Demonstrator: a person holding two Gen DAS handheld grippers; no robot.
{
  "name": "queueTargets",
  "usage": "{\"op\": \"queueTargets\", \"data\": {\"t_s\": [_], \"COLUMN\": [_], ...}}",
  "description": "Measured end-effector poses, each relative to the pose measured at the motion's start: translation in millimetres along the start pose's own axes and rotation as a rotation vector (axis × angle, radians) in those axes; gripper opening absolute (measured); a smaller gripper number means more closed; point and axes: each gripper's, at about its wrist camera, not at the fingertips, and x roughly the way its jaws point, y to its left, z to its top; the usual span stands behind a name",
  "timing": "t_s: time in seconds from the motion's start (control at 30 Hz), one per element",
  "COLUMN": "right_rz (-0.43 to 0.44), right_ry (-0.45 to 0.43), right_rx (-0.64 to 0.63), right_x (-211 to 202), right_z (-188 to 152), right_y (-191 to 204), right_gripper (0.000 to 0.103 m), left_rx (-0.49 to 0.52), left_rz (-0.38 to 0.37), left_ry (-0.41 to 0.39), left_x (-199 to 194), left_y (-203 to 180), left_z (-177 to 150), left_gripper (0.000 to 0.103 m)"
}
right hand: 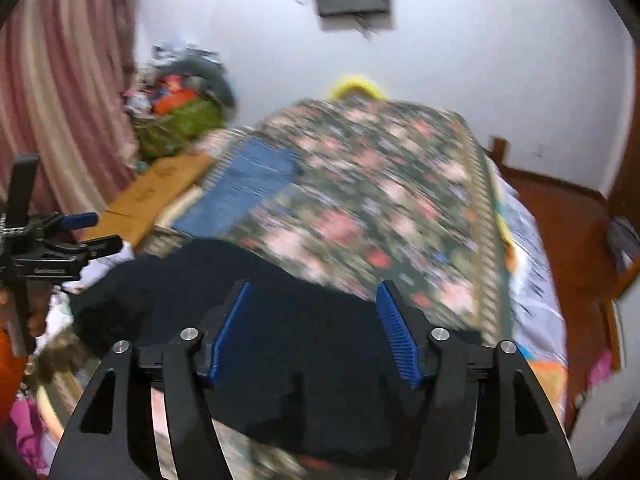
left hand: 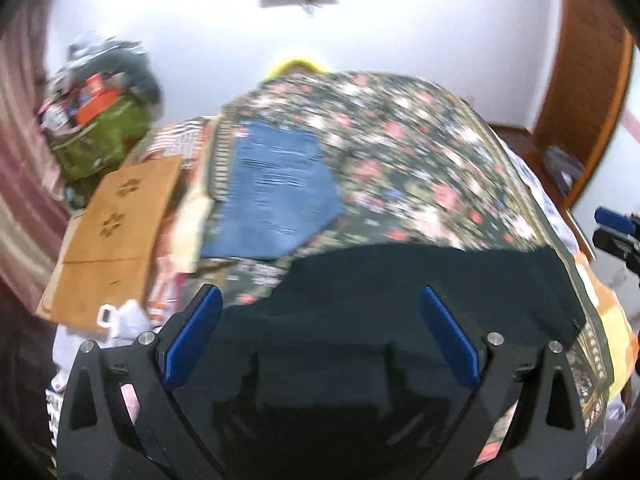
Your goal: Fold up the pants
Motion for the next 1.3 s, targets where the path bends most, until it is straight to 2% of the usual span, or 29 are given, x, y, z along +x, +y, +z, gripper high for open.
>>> {"op": "queueTargets", "data": {"t_s": [0.17,0.33,0.43,0.53,0.67,0.83,0.87,0.9,0.93,0.97,1.0,1.03,1.1,1.13,1.2,1.3], "right_rz": [0.098,0.162,0.177,0.192,0.219,0.254,0.246,0.243,0.245,0.252,0.258,0.247,0.252,0.247,0.221,0.169], "right_ry": [0.008,0.084,0.142,0.210,0.300,0.452,0.488,0.520,0.550,0.554,0.551,0.545,0.532,0.527,0.500,0.471], "right_rx": [-0.050,-0.130,-0.179,-0.210,-0.253,-0.313,-0.320,-0.323,-0.324,-0.324,-0.325,-0.328,-0.310,-0.300,-0.298,-0.318], "right_x": [37.7,88.6,120.2,153.1,198.6,260.3,272.3,282.4,291.0,293.6,294.3,293.9,293.2,292.6,289.4,289.8], "right_z": [17.1,26.1,30.0,35.0,43.1,42.1,39.4,36.2,32.5,31.6,33.0,33.5,32.1,30.7,28.7,29.4], "right_y": [51.4,93.8,113.1,128.3,143.8,164.5,166.8,168.6,170.1,170.7,170.8,170.5,166.3,164.1,163.2,165.5], "right_gripper": [0.064,0.064,0.064,0.064,0.064,0.062,0.062,0.055,0.051,0.041,0.020,0.013,0.010,0.009,0.007,0.005], "left_rx": [-0.098,-0.226,-0.273,-0.279,-0.285,-0.323,-0.318,-0.311,-0.306,-0.306,-0.306,-0.296,-0.281,-0.273,-0.248,-0.264], "left_rz": [0.089,0.125,0.150,0.154,0.114,-0.108,-0.129,-0.141,-0.158,-0.176,-0.176,-0.152,-0.115,-0.084,-0.004,0.054], "left_ry": [0.000,0.131,0.235,0.317,0.403,0.517,0.515,0.502,0.482,0.467,0.454,0.435,0.416,0.405,0.390,0.414], "left_x": [-2.0,35.6,71.1,100.7,130.5,159.0,159.5,157.7,155.2,153.3,150.8,146.6,141.5,137.2,127.7,126.1], "left_y": [79.8,155.9,187.2,201.6,206.1,203.2,201.3,199.8,198.2,197.9,196.8,193.4,189.5,187.2,187.5,193.2], "left_z": [-7.9,-31.3,-53.9,-72.8,-89.4,-103.6,-103.8,-103.1,-102.8,-103.6,-103.8,-104.8,-106.7,-108.9,-113.8,-127.9], "left_gripper": [0.101,0.101,0.101,0.101,0.101,0.099,0.096,0.086,0.070,0.064,0.056,0.051,0.047,0.032,0.031,0.029]}}
